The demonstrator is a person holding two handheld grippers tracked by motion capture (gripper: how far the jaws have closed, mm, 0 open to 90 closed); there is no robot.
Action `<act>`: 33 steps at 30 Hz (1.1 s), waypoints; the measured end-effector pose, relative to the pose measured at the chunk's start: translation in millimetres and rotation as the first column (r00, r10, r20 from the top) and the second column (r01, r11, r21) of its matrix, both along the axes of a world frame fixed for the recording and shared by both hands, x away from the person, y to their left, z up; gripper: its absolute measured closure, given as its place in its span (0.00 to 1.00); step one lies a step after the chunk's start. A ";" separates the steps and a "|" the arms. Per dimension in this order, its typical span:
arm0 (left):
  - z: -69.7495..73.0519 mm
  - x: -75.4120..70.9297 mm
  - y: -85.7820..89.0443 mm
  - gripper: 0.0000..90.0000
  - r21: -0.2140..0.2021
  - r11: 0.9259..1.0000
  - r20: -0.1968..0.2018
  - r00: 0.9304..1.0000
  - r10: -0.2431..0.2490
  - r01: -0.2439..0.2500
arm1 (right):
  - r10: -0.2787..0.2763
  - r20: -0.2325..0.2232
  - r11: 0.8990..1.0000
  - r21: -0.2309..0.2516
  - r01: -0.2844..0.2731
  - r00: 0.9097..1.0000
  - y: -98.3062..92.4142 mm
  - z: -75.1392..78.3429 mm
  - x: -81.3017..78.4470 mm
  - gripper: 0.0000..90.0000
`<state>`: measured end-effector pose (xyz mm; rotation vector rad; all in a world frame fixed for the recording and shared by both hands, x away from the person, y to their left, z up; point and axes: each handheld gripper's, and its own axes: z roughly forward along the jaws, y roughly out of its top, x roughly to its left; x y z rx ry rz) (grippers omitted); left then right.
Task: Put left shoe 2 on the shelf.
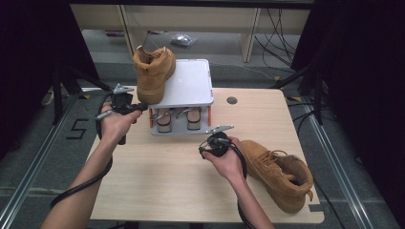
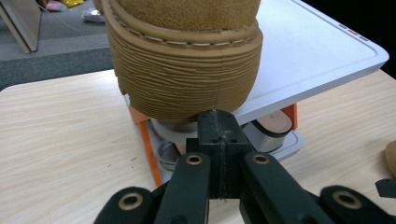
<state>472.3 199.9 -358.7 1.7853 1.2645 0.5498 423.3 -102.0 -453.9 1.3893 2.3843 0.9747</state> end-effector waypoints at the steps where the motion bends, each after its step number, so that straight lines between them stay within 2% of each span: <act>1: 0.0 1.1 -2.5 1.00 -0.005 1.000 0.001 1.000 -0.002 0.002 | 0.001 0.003 1.000 -0.001 -0.001 1.000 0.0 0.0 0.2 0.57; 4: 0.1 2.6 -6.2 1.00 0.002 1.000 -0.005 1.000 -0.007 0.007 | 0.017 0.025 1.000 -0.011 -0.017 1.000 -0.9 0.0 1.2 0.57; 5: -0.5 3.3 -7.8 1.00 -0.007 1.000 -0.003 1.000 -0.010 0.010 | 0.015 0.026 1.000 -0.009 -0.015 1.000 -0.9 0.2 1.2 0.57; 8: -2.1 4.9 -9.9 1.00 -0.003 1.000 -0.005 1.000 -0.017 0.017 | -0.002 0.003 1.000 0.000 0.002 1.000 -0.7 1.5 -0.4 0.57; 12: -7.3 6.3 -10.6 1.00 0.002 1.000 -0.022 1.000 -0.020 0.020 | 0.005 0.010 1.000 -0.003 -0.005 1.000 -2.4 3.0 -0.8 0.57; 13: -8.9 6.4 -10.5 1.00 -0.017 1.000 -0.018 1.000 -0.022 0.022 | 0.009 0.012 1.000 -0.005 -0.009 1.000 -2.9 3.5 -1.0 0.57; 15: -8.4 5.7 -10.2 1.00 -0.006 1.000 -0.016 1.000 -0.018 0.018 | 0.008 0.015 1.000 -0.005 -0.008 1.000 -3.3 4.6 -1.1 0.56; 19: -8.8 6.1 -10.5 1.00 -0.009 1.000 -0.012 1.000 -0.025 0.025 | 0.004 0.022 1.000 -0.005 -0.004 1.000 -4.0 6.0 -0.7 0.56; 20: -8.9 6.1 -10.3 1.00 -0.009 1.000 -0.011 1.000 -0.028 0.028 | 0.009 0.035 1.000 -0.013 -0.009 0.999 -4.5 5.8 -0.2 0.56; 21: -8.9 5.6 -10.1 1.00 -0.005 1.000 -0.010 1.000 -0.026 0.026 | 0.005 0.028 1.000 -0.007 -0.005 1.000 -4.2 6.5 -0.9 0.56; 23: -10.1 5.5 -9.6 0.99 -0.012 0.999 -0.002 0.999 -0.035 0.035 | -0.009 0.000 1.000 0.005 0.009 1.000 -3.2 8.2 -2.5 0.56; 24: -10.0 4.5 -9.9 0.97 -0.014 0.999 -0.002 0.999 -0.034 0.034 | -0.010 0.002 1.000 0.005 0.010 1.000 -3.3 8.4 -2.3 0.56; 25: -10.3 3.6 -10.3 0.94 -0.015 0.999 0.004 0.999 -0.039 0.039 | 0.001 0.029 1.000 -0.009 -0.001 1.000 -4.9 8.3 -0.7 0.56; 26: -9.5 2.1 -10.0 0.92 -0.004 0.999 0.010 0.999 -0.039 0.039 | -0.005 0.011 1.000 -0.002 0.005 1.000 -4.9 9.5 -1.5 0.56; 27: -8.4 0.4 -9.9 0.90 -0.009 0.999 0.031 0.999 -0.031 0.031 | 0.011 0.037 1.000 -0.017 -0.011 0.999 -7.0 9.7 0.2 0.56; 33: 1.9 -11.2 -3.4 0.80 -0.024 0.999 0.086 0.996 -0.028 0.031 | 0.005 0.042 1.000 -0.031 -0.004 0.999 -13.0 16.2 2.8 0.55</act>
